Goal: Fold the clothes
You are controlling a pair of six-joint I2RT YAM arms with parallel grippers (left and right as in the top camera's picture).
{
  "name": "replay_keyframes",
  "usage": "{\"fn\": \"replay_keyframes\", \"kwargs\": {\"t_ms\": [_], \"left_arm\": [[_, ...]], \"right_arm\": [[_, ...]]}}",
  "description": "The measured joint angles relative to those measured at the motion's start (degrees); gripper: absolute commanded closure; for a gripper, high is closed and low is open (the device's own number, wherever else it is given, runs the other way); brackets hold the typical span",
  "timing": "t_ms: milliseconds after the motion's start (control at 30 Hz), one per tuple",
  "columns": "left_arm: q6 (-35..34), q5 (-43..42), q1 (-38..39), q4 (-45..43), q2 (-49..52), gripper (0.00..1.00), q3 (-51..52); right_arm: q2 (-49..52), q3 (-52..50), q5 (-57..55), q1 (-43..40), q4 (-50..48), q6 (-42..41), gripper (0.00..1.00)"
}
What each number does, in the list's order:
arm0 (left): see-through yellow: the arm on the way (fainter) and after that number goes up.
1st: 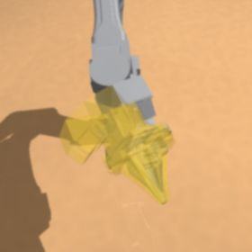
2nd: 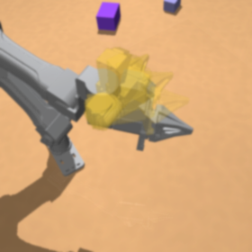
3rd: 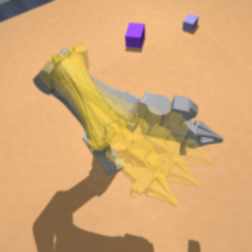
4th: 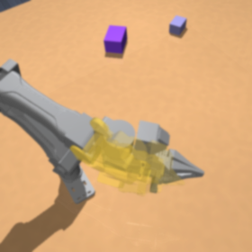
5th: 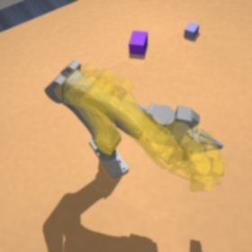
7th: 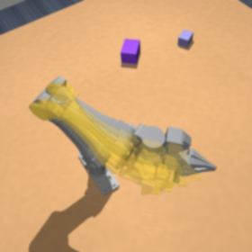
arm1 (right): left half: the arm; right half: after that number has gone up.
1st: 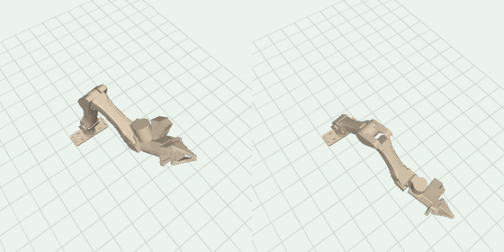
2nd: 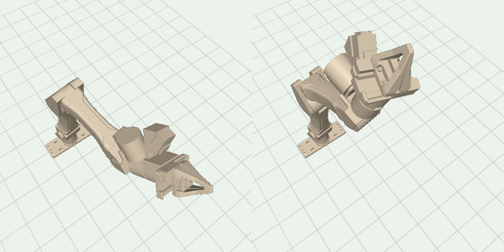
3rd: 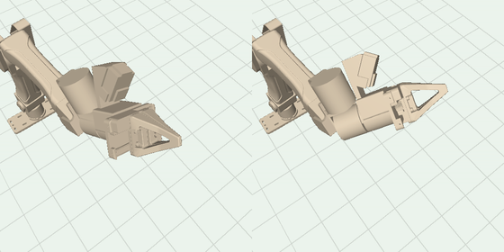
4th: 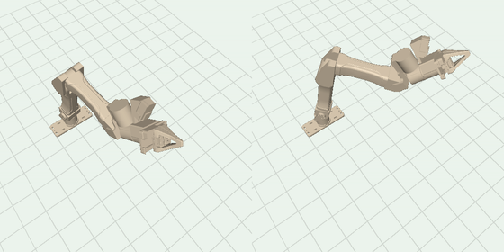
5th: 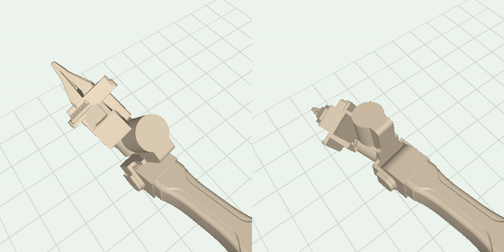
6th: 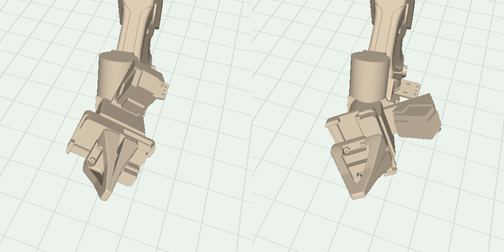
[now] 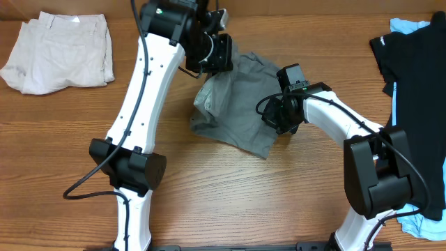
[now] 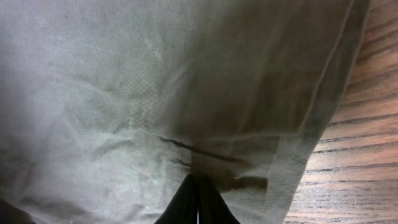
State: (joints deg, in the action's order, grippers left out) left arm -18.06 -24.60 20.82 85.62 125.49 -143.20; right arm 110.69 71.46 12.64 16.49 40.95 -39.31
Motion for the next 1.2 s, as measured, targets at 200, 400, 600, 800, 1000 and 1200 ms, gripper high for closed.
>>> {"fn": "replay_keyframes", "kwargs": {"t_ms": [200,400,600,800,1000,1200], "left_arm": [[0.2,1.2,1.7,-1.7,0.0,0.96,0.1],[0.2,1.3,2.5,-6.3,0.0,0.95,0.3],[0.2,1.2,3.2,-6.6,0.1,0.96,0.3],[0.2,1.3,3.5,-5.9,0.1,0.96,0.3],[-3.3,5.4,0.3,-1.4,0.1,0.96,0.3],[-6.4,10.9,-8.3,4.6,0.2,0.96,0.3]], "right_arm": [[0.0,0.0,0.1,-0.7,0.7,-1.0,0.94],[0.0,0.0,0.1,-2.6,3.3,-1.3,0.94],[0.3,0.0,0.0,-3.7,5.8,-1.4,0.93],[0.4,0.0,0.0,-4.1,6.2,-1.3,0.93],[0.4,0.0,0.0,-4.2,6.3,-0.4,0.94],[0.4,0.3,-0.3,-4.7,6.6,1.9,0.96]]}}
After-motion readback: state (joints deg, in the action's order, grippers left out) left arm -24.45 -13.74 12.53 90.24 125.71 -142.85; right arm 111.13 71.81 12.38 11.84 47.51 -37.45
